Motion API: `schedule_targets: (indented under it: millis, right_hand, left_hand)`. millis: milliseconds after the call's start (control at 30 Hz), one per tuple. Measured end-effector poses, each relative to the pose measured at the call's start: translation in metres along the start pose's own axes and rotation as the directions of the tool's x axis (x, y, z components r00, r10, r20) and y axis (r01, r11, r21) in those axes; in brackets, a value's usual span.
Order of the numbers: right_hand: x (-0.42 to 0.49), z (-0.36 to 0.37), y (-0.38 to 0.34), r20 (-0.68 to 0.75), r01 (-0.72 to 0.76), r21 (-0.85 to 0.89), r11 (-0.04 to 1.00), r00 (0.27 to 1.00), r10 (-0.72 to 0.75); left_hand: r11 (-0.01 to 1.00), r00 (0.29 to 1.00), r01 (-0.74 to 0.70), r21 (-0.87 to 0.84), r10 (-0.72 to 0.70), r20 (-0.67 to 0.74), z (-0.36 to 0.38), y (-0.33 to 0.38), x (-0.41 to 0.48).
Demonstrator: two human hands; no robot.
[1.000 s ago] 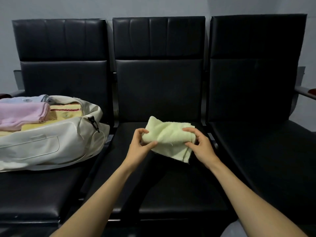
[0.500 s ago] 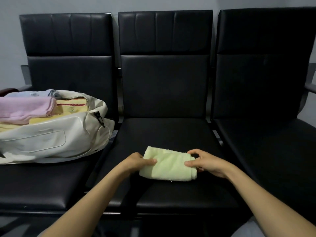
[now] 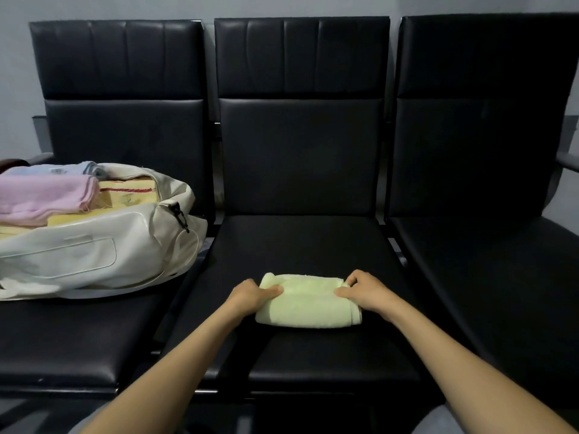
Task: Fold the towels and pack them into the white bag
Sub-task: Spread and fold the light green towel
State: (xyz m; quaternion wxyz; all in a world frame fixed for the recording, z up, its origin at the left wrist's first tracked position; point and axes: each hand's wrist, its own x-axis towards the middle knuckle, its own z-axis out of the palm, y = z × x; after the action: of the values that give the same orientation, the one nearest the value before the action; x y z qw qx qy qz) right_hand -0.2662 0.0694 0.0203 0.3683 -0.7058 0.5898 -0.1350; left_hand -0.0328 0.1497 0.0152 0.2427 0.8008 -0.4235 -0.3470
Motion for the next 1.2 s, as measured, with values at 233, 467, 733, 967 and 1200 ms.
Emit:
schedule_targets:
  millis: [233,467,733,967,1200]
  right_hand:
    - [0.002,-0.013,-0.005,0.125,-0.080,-0.042,0.996,0.989,0.085]
    - [0.009,-0.009,-0.004,0.278,-0.129,-0.035,0.991,0.951,0.133]
    - [-0.004,-0.016,0.000,0.341,-0.097,0.343,0.934,0.940,-0.027]
    - [-0.017,-0.008,0.000,-0.066,0.365,-0.288,0.885,0.915,-0.399]
    - [-0.023,-0.011,0.023,0.335,0.612,-0.328,0.719,0.787,-0.517]
  left_hand:
    - [0.994,0.987,0.058,-0.096,-0.042,0.156,-0.007,0.001,0.003]
    - [0.980,0.958,-0.079,-0.181,0.124,0.258,-0.005,0.008,-0.006]
    - [0.823,0.922,0.006,-0.568,0.216,0.322,-0.013,0.010,-0.018]
    - [0.905,0.893,-0.318,0.282,0.386,-0.230,0.002,-0.008,-0.012]
    - [0.425,0.568,-0.770,0.475,0.796,0.210,-0.020,-0.039,-0.007]
